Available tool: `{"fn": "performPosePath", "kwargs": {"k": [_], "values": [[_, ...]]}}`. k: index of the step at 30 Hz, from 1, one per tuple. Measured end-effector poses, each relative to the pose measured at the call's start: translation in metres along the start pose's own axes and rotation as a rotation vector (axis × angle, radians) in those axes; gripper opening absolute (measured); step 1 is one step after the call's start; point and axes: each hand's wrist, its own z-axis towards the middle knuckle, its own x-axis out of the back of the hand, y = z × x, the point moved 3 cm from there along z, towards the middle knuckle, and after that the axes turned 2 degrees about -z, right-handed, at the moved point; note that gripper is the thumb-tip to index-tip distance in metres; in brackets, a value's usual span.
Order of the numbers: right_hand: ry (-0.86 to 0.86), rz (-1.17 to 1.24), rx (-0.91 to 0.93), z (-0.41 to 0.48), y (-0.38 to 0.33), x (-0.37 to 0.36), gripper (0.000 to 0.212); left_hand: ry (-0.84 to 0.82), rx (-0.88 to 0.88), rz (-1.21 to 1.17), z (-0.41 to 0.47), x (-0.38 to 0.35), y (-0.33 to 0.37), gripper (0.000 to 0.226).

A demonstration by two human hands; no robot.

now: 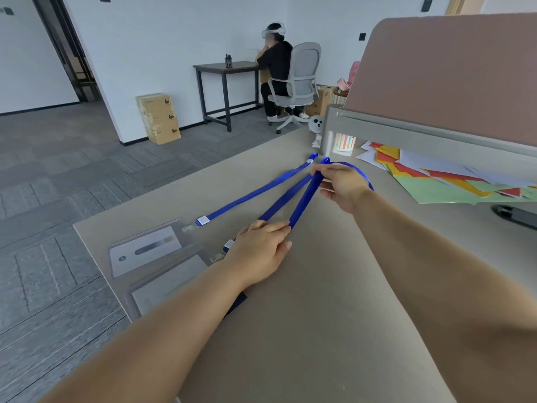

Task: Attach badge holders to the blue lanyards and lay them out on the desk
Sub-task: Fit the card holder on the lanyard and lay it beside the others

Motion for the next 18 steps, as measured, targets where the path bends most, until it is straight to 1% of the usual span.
{"fn": "performPosePath", "kwargs": {"k": [3,6,8,11,13,15,18], "values": [[-0.023,0.020,0.014,0.005,0.006,-0.003,0.023,-0.106,0.032,0.029,0.010,0.007,0.004,0.045],[-0.034,0.048,0.034,0.007,0.009,-0.004,0.023,-0.156,0.040,0.005,0.021,0.015,0.008,0.043],[-0.038,0.051,0.046,0.007,0.010,-0.004,0.023,-0.183,0.021,0.011,0.025,0.018,0.008,0.041],[-0.042,0.046,0.072,0.010,0.013,-0.003,0.024,-0.206,-0.034,0.107,0.031,0.025,0.007,0.037],[-0.036,0.044,0.080,0.013,0.015,-0.003,0.025,-0.163,-0.067,0.151,0.041,0.030,0.007,0.034],[-0.040,0.050,0.086,0.016,0.015,-0.002,0.027,-0.072,-0.093,0.148,0.054,0.031,0.009,0.030],[-0.057,0.068,0.092,0.025,0.014,0.002,0.024,0.001,-0.119,0.134,0.076,0.022,0.011,0.038]]}}
